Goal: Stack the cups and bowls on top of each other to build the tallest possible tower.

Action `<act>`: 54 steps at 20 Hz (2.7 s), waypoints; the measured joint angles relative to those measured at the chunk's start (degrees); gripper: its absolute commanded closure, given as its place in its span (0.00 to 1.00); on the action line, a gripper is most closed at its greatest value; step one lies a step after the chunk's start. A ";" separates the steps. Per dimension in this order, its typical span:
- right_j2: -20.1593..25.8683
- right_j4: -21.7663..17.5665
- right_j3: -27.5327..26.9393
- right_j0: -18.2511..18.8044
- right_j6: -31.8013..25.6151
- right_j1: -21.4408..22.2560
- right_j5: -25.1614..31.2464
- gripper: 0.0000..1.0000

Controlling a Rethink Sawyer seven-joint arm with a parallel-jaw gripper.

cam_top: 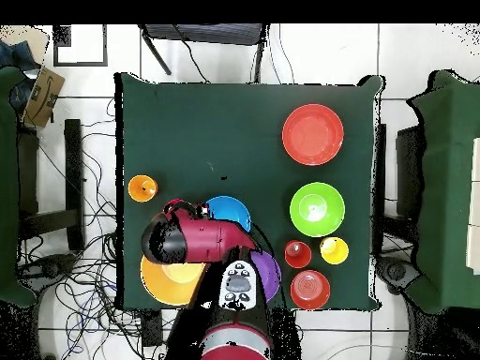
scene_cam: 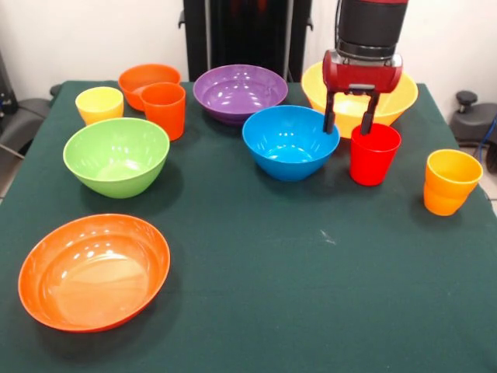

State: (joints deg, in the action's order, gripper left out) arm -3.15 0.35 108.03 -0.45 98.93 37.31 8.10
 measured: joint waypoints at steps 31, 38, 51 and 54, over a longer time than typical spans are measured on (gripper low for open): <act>2.01 -12.22 -1.97 16.37 0.00 2.71 3.80 0.00; 5.28 -13.06 -2.04 20.59 0.00 2.73 6.25 0.00; 10.14 -17.00 -2.51 25.17 0.00 2.55 7.35 0.00; 10.82 -17.68 -3.07 25.12 0.00 2.15 7.35 0.00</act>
State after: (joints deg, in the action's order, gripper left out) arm 7.67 -17.33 104.96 24.67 98.93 39.45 15.45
